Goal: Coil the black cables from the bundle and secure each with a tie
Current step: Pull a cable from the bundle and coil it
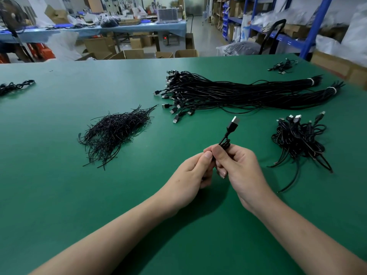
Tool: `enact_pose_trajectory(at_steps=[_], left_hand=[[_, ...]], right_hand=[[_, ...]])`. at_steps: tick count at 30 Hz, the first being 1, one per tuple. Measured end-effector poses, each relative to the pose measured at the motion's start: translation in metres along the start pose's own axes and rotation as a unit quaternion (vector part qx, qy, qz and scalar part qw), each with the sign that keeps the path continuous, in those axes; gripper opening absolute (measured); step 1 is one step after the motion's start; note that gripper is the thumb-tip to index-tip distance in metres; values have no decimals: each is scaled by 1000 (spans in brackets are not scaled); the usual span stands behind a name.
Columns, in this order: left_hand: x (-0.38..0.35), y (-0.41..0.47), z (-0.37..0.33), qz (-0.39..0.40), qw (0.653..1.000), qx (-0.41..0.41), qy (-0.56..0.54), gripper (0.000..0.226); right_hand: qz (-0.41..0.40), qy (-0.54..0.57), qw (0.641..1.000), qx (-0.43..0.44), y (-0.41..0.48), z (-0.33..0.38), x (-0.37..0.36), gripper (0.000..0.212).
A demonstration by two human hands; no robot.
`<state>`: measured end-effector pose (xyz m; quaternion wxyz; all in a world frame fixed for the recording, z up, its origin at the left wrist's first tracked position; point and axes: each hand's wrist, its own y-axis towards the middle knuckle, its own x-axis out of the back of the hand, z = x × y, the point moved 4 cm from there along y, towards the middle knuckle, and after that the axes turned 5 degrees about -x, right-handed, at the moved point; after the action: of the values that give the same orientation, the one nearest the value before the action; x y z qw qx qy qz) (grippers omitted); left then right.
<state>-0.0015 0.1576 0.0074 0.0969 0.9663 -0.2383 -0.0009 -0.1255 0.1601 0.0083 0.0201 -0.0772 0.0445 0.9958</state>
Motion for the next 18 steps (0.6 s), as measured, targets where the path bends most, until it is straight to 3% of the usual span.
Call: enact_pose_trajectory(at_steps=[4, 7, 9, 10, 12, 14, 16, 18], left_hand=[[4, 0, 0, 27, 998, -6, 59, 41], [24, 3, -10, 53, 979, -13, 196, 44], [57, 9, -22, 20, 954, -16, 300, 39], [80, 11, -29, -17, 925, -18, 379, 32], [130, 7, -42, -103, 832, 1, 545, 18], [172, -6, -49, -167, 759, 64, 626, 11], [199, -18, -47, -179, 717, 138, 659, 11], [215, -24, -41, -163, 698, 197, 669, 20]], right_hand=[[-4, -14, 1000, 6, 2, 1, 3, 41], [3, -19, 1000, 0, 2, 1, 5, 29], [0, -20, 1000, -17, 1, 0, 8, 26], [-2, -21, 999, -29, 1, -1, 10, 26], [0, -25, 998, -49, 0, -3, 12, 26], [7, -34, 997, -62, 0, -3, 12, 26], [17, -42, 996, -70, 1, -4, 10, 27], [22, -45, 996, -79, 1, -5, 10, 27]])
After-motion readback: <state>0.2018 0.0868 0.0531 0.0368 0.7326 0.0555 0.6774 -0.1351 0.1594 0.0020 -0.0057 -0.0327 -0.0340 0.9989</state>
